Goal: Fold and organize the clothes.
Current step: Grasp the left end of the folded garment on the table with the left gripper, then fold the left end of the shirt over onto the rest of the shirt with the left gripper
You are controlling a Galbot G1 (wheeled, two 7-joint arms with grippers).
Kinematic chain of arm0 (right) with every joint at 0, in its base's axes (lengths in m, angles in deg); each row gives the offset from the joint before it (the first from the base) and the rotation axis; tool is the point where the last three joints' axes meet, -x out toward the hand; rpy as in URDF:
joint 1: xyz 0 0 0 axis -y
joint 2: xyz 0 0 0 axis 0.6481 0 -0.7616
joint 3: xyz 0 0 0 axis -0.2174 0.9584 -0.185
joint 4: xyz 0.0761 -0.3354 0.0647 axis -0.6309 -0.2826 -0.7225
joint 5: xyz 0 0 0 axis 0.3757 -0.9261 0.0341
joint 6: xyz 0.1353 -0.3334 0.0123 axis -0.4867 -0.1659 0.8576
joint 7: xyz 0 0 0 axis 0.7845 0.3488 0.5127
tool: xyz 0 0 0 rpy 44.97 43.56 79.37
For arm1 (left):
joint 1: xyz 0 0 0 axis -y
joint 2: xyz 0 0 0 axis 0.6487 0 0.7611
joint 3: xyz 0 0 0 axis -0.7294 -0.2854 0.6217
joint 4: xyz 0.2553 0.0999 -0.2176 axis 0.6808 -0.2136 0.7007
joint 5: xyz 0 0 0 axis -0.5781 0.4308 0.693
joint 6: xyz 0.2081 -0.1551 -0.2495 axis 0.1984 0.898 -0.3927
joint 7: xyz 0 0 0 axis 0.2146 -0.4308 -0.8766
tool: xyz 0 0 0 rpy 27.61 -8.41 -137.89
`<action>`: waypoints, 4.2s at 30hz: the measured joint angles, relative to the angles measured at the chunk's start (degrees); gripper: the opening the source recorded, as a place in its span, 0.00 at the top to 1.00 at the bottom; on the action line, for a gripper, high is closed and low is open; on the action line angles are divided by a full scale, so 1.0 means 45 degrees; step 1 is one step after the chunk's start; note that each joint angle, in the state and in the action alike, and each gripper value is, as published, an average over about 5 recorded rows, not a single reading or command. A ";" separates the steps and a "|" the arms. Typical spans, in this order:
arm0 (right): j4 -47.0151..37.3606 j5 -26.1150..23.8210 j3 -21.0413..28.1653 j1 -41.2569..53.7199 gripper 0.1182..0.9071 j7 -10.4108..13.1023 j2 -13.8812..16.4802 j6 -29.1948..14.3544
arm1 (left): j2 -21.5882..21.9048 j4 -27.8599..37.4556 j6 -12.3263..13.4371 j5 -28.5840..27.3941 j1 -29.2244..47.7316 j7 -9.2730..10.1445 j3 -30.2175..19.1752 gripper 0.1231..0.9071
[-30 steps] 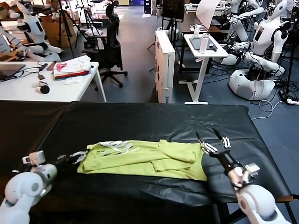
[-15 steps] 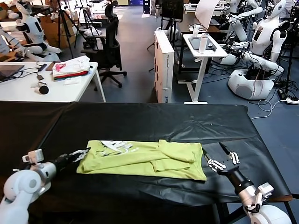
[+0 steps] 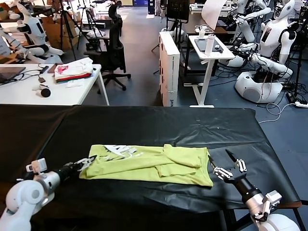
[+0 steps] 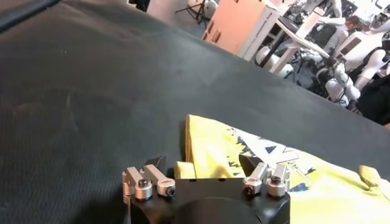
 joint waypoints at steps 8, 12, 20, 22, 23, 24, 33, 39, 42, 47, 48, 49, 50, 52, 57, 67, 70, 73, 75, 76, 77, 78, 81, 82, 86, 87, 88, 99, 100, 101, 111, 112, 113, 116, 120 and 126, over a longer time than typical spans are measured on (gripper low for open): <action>-0.0036 -0.0113 0.0047 0.0045 0.00 0.0010 -0.0077 -0.0021 | -0.0201 -0.0119 -0.0011 -0.0085 -0.0044 0.0019 -0.0063 0.01; -0.0035 -0.0161 0.0082 0.0083 0.00 0.0017 -0.0140 -0.0036 | -0.0248 -0.0111 -0.0018 -0.0110 -0.0024 0.0048 -0.0076 0.06; -0.0067 -0.0293 0.0171 0.0231 0.00 0.0067 -0.0284 -0.0039 | -0.0308 -0.0218 -0.0066 -0.0335 -0.0109 0.0130 -0.0122 0.58; -0.0084 -0.0342 0.0214 0.0271 0.00 0.0108 -0.0307 -0.0035 | -0.0312 -0.0302 -0.0092 -0.0371 -0.0122 0.0186 -0.0123 0.74; -0.0097 -0.0370 0.0237 0.0293 0.00 0.0150 -0.0316 -0.0031 | -0.0314 -0.0351 -0.0102 -0.0388 -0.0127 0.0235 -0.0116 0.80; -0.0110 -0.0399 0.0259 0.0317 0.00 0.0204 -0.0323 -0.0023 | -0.0315 -0.0399 -0.0104 -0.0417 -0.0137 0.0287 -0.0099 0.85; -0.0417 -0.0872 0.0595 0.0625 0.00 0.0822 -0.0469 0.0115 | 0.0000 -0.1257 -0.0090 -0.2234 -0.0694 0.0404 0.0560 0.93; -0.0639 -0.1011 0.0842 0.0808 0.00 0.0910 -0.0591 0.0123 | 0.0323 -0.1947 0.0377 -0.3505 -0.1450 0.0473 0.1670 0.93; -0.0634 -0.1020 0.0860 0.0818 0.00 0.0937 -0.0599 0.0124 | 0.0271 -0.2346 0.0640 -0.3598 -0.1955 0.0721 0.2277 0.93; -0.0467 -0.1088 0.0665 0.0643 0.00 0.0949 -0.0619 0.0095 | -0.0243 -0.3448 0.0213 -0.2557 -0.2477 0.1560 0.2505 0.93; -0.0425 -0.1136 0.0605 0.0579 0.00 0.0946 -0.0640 0.0079 | -0.0399 -0.3708 0.0101 -0.2291 -0.2485 0.1702 0.2416 0.93; -0.0383 -0.1195 0.0538 0.0507 0.00 0.0945 -0.0671 0.0065 | -0.0569 -0.3965 0.0018 -0.2035 -0.2468 0.1807 0.2279 0.93; -0.0338 -0.1264 0.0465 0.0426 0.00 0.0944 -0.0711 0.0054 | -0.0753 -0.4198 -0.0030 -0.1776 -0.2428 0.1894 0.2099 0.93; -0.0226 -0.1419 0.0306 0.0233 0.00 0.0945 -0.0815 0.0045 | -0.1153 -0.4557 -0.0044 -0.1310 -0.2274 0.2038 0.1642 0.93; 0.0087 -0.1904 -0.0121 -0.0337 0.00 0.0946 -0.1211 0.0014 | -0.2320 -0.4804 -0.0045 -0.0824 -0.1480 0.2273 0.0155 0.93; 0.0291 -0.2507 -0.0783 -0.1219 0.00 0.0885 -0.2011 -0.0213 | -0.3958 -0.4023 -0.0045 -0.1181 0.0122 0.2208 -0.2607 0.93; 0.0291 -0.2549 -0.0835 -0.1289 0.00 0.0876 -0.2120 -0.0223 | -0.4339 -0.3647 -0.0044 -0.1452 0.0443 0.2197 -0.3257 0.93; 0.0259 -0.2563 -0.0840 -0.1292 0.00 0.0870 -0.2181 -0.0236 | -0.4686 -0.3348 -0.0044 -0.1710 0.0596 0.2190 -0.3803 0.93; 0.0217 -0.2569 -0.0823 -0.1277 0.00 0.0865 -0.2210 -0.0247 | -0.4903 -0.3247 -0.0044 -0.1853 0.0631 0.2188 -0.4093 0.93; 0.0195 -0.2573 -0.0809 -0.1267 0.00 0.0862 -0.2221 -0.0253 | -0.5010 -0.3219 -0.0044 -0.1919 0.0642 0.2189 -0.4219 0.93; 0.0173 -0.2578 -0.0789 -0.1254 0.00 0.0859 -0.2234 -0.0259 | -0.5109 -0.3208 -0.0044 -0.1972 0.0649 0.2190 -0.4334 0.93; 0.0152 -0.2587 -0.0766 -0.1240 0.00 0.0855 -0.2248 -0.0266 | -0.5203 -0.3201 -0.0044 -0.2016 0.0654 0.2191 -0.4436 0.93; 0.0111 -0.2630 -0.0693 -0.1216 0.00 0.0840 -0.2294 -0.0284 | -0.5446 -0.3155 -0.0043 -0.2158 0.0679 0.2195 -0.4686 0.93; 0.0103 -0.2647 -0.0674 -0.1215 0.00 0.0834 -0.2308 -0.0289 | -0.5518 -0.3123 -0.0043 -0.2203 0.0694 0.2195 -0.4746 0.93; 0.0072 -0.2717 -0.0637 -0.1221 0.00 0.0824 -0.2343 -0.0298 | -0.5779 -0.2959 -0.0043 -0.2327 0.0771 0.2196 -0.4903 0.93; 0.0061 -0.2731 -0.0635 -0.1222 0.00 0.0823 -0.2346 -0.0299 | -0.5845 -0.2930 -0.0043 -0.2342 0.0780 0.2197 -0.4938 0.93; 0.0049 -0.2744 -0.0634 -0.1221 0.00 0.0823 -0.2348 -0.0300 | -0.5911 -0.2910 -0.0043 -0.2352 0.0782 0.2197 -0.4975 0.93; -0.0048 -0.2938 -0.0590 -0.1214 0.00 0.0819 -0.2492 -0.0313 | -0.6624 -0.2561 -0.0040 -0.2702 0.0850 0.2181 -0.5468 0.93; -0.0059 -0.2958 -0.0583 -0.1212 0.00 0.0818 -0.2510 -0.0314 | -0.6689 -0.2488 -0.0030 -0.2755 0.0870 0.2173 -0.5507 0.93; -0.0067 -0.2971 -0.0579 -0.1211 0.00 0.0818 -0.2524 -0.0315 | -0.6755 -0.2414 -0.0014 -0.2813 0.0886 0.2163 -0.5546 0.93; -0.0072 -0.3001 -0.0566 -0.1189 0.00 0.0817 -0.2547 -0.0316 | -0.7064 -0.1696 0.0285 -0.3522 0.0907 0.1881 -0.5758 0.87; -0.0075 -0.3010 -0.0558 -0.1184 0.00 0.0818 -0.2548 -0.0315 | -0.7091 -0.1667 0.0305 -0.3537 0.0903 0.1878 -0.5782 0.83; -0.0080 -0.3020 -0.0547 -0.1176 0.00 0.0818 -0.2548 -0.0312 | -0.7120 -0.1656 0.0317 -0.3535 0.0897 0.1879 -0.5810 0.75; -0.0107 -0.3055 -0.0512 -0.1125 0.00 0.0821 -0.2539 -0.0295 | -0.7233 -0.1694 0.0317 -0.3478 0.0858 0.1905 -0.5928 0.51; -0.0160 -0.3116 -0.0422 -0.1025 0.00 0.0822 -0.2408 -0.0259 | -0.7378 -0.1876 0.0255 -0.3290 0.0780 0.1973 -0.6147 0.20; -0.0137 -0.3150 -0.0076 -0.0846 0.00 0.0647 -0.1881 -0.0048 | -0.7292 -0.2423 0.0221 -0.2972 0.0579 0.1948 -0.6192 0.01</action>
